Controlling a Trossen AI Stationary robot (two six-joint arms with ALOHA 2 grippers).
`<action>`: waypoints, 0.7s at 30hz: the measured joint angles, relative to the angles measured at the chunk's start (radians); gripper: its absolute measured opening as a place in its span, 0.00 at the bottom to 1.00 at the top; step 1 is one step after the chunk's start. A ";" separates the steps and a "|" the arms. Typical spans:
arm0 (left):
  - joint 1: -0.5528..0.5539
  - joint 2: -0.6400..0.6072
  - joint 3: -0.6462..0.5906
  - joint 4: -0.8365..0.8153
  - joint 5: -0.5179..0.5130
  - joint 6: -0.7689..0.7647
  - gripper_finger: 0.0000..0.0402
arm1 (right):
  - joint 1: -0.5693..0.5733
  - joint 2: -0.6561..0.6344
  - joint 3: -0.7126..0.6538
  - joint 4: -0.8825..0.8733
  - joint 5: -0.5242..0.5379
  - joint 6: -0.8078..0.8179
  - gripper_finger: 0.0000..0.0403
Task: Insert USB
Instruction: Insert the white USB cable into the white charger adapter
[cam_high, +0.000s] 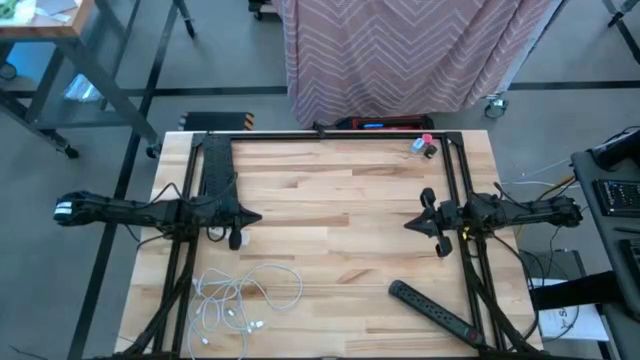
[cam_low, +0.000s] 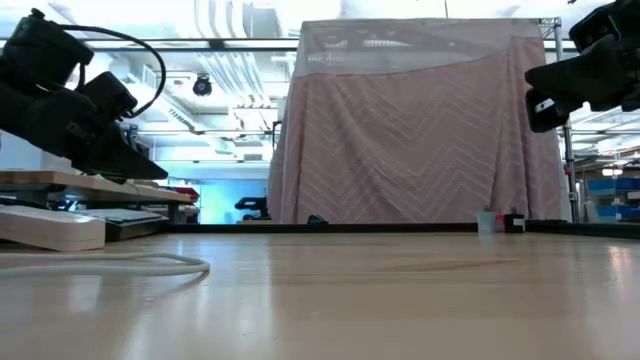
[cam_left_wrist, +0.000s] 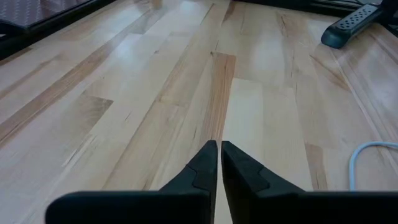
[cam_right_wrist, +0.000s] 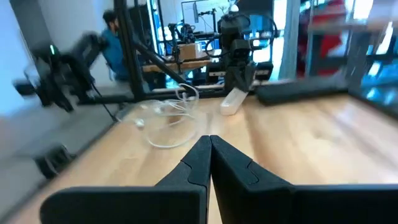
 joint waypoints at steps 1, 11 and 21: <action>0.000 0.000 0.000 0.000 0.000 0.000 0.02 | 0.000 0.000 0.000 0.000 -0.007 0.094 0.00; 0.000 0.000 0.000 0.000 0.000 0.000 0.01 | -0.003 0.032 0.024 -0.031 0.257 0.334 0.00; 0.000 0.000 0.000 0.000 0.000 0.000 0.01 | -0.085 0.560 0.482 -0.581 0.653 0.440 0.11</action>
